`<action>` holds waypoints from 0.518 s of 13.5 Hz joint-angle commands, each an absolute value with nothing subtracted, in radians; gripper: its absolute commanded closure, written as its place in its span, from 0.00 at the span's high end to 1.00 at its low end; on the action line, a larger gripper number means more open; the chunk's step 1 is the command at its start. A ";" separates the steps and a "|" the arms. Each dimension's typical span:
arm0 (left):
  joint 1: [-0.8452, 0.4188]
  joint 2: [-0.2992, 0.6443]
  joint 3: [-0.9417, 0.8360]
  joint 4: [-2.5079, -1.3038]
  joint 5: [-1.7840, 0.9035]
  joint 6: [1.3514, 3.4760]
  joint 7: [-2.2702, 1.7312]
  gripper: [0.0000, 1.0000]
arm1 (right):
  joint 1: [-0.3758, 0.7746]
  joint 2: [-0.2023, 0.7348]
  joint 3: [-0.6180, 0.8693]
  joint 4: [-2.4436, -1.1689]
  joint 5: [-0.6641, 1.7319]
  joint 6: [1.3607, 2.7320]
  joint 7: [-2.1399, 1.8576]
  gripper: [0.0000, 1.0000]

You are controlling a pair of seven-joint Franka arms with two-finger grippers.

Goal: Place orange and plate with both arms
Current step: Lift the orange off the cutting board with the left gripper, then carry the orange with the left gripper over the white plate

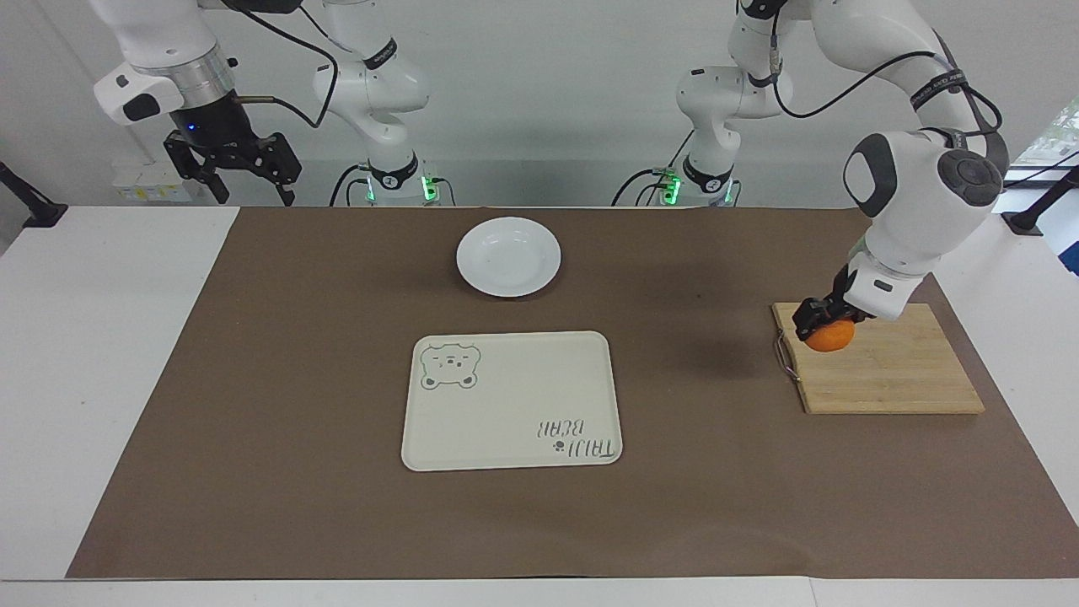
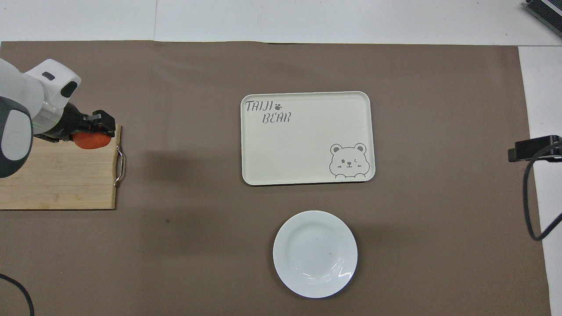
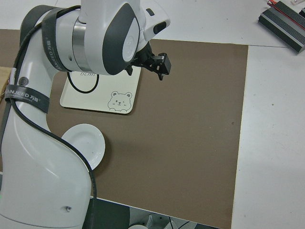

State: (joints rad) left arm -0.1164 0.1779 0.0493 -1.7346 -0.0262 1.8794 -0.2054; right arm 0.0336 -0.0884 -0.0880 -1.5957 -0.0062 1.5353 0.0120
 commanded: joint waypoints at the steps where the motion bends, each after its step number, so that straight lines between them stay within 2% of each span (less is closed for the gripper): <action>1: -0.204 0.152 0.066 -1.735 -0.032 1.839 -0.288 0.00 | 0.034 -0.081 -0.087 -1.577 -0.011 1.516 0.003 1.00; 7: -0.391 0.134 0.060 -1.753 -0.037 1.855 -0.529 0.00 | 0.034 -0.081 -0.087 -1.577 -0.011 1.516 0.003 1.00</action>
State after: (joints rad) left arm -0.3352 0.1630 0.0438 -1.7349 -0.0271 1.8629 -0.4661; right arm 0.0336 -0.0884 -0.0880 -1.5957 -0.0062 1.5353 0.0120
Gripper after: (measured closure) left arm 0.251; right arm 0.000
